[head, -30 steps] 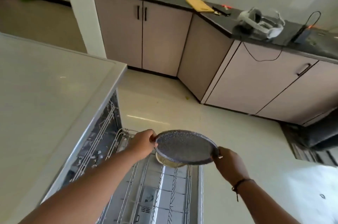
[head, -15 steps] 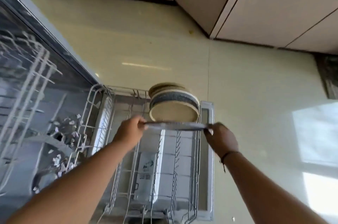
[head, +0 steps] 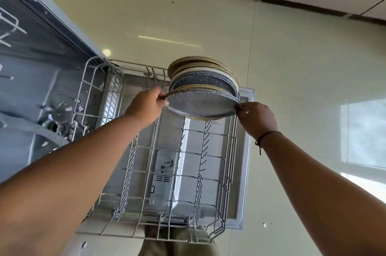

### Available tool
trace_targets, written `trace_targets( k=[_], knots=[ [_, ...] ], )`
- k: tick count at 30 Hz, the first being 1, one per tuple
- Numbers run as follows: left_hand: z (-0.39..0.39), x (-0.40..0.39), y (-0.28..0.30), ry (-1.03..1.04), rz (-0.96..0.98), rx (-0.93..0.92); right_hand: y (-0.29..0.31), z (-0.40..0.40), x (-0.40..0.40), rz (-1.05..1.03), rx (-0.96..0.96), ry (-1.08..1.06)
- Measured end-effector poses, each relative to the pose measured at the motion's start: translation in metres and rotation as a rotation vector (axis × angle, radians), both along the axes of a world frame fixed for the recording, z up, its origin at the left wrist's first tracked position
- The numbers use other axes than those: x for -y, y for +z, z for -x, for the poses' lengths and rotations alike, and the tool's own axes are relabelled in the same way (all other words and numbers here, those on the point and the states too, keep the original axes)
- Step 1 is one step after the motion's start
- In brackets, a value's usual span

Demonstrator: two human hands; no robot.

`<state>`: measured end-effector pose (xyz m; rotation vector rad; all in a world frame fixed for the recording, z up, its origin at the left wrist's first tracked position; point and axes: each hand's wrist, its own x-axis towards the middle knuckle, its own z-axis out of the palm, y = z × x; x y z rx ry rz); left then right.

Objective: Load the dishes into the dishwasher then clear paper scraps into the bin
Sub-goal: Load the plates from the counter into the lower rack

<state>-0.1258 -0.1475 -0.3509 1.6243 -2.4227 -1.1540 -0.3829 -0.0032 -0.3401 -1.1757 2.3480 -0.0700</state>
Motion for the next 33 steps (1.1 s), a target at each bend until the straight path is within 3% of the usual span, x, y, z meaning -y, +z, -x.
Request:
trace_targets(
  k=[10, 17, 21, 28, 33],
  knots=[
    [-0.008, -0.013, -0.036, 0.047, -0.138, 0.039, -0.035, -0.007, -0.002, -0.216, 0.034, 0.023],
    [0.006, -0.035, -0.020, 0.038, -0.155, 0.072, -0.034, -0.007, -0.010, 0.000, 0.284, -0.205],
    [-0.004, -0.054, 0.001, 0.075, -0.183, 0.087, -0.017, -0.020, -0.023, 0.012, 0.390, -0.287],
    [-0.063, -0.136, 0.087, 0.123, -0.182, 0.065, 0.052, -0.074, -0.068, -0.270, 0.217, 0.126],
    [-0.126, -0.207, 0.171, 0.057, -0.013, 0.174, 0.123, -0.136, -0.078, -0.248, 0.016, 0.589]
  ],
)
